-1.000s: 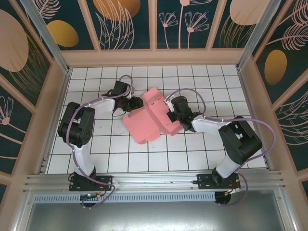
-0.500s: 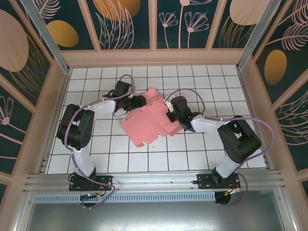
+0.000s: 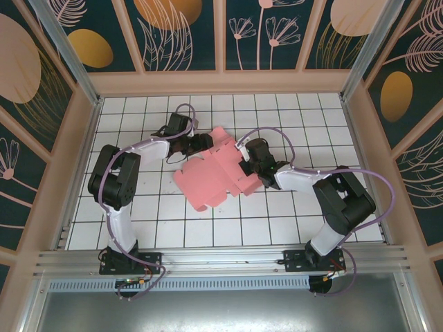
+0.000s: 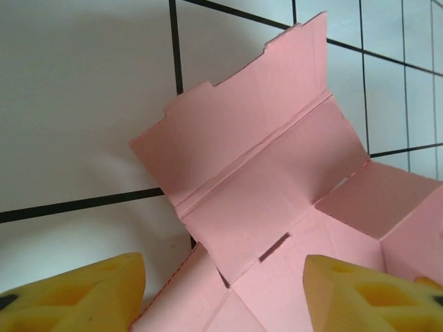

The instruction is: Fold the paper box

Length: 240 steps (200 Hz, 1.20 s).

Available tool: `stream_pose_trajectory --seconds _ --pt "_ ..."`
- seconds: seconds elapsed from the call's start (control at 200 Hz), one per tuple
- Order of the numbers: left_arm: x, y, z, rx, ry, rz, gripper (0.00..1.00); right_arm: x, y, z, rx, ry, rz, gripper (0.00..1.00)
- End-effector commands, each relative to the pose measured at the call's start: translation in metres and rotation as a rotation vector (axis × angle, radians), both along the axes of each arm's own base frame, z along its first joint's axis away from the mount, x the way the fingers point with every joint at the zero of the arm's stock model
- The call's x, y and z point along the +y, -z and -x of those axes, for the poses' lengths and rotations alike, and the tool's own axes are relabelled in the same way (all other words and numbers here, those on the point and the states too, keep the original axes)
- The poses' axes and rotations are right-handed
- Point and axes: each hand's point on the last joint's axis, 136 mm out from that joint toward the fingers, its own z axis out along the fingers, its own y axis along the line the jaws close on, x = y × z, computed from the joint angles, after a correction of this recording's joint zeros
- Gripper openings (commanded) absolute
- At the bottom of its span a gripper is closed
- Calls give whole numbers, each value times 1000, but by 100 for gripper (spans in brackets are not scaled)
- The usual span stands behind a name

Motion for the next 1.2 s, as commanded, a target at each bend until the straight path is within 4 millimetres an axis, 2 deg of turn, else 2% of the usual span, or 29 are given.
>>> stream_pose_trajectory --seconds 0.0,0.1,0.255,0.425,0.611,0.761,0.881,0.981,1.081,1.196 --pt "-17 -25 4 -35 62 67 54 4 -11 -4 -26 10 -36 0" --pt "-27 -31 14 -36 115 105 50 5 -10 -5 -22 9 -39 0" --pt "-31 -11 25 22 127 105 48 9 -9 -8 -20 5 -41 0" --pt "-44 -4 38 40 167 105 50 9 -5 -8 -12 8 -32 0" --pt "-43 32 54 124 160 76 52 9 -3 -8 -5 13 -33 0" --pt "-25 65 55 170 98 -55 56 10 -4 -7 -5 12 -36 0" --pt "-20 78 56 180 98 -143 57 11 -6 -8 -11 5 -36 0" --pt "-26 64 52 135 98 -110 56 10 -6 -8 -16 8 -25 0" --pt "-29 25 42 20 77 -55 58 6 -7 -9 -22 17 -13 0" --pt "-21 -21 31 -118 21 -45 65 4 -9 -8 -33 18 -6 0"
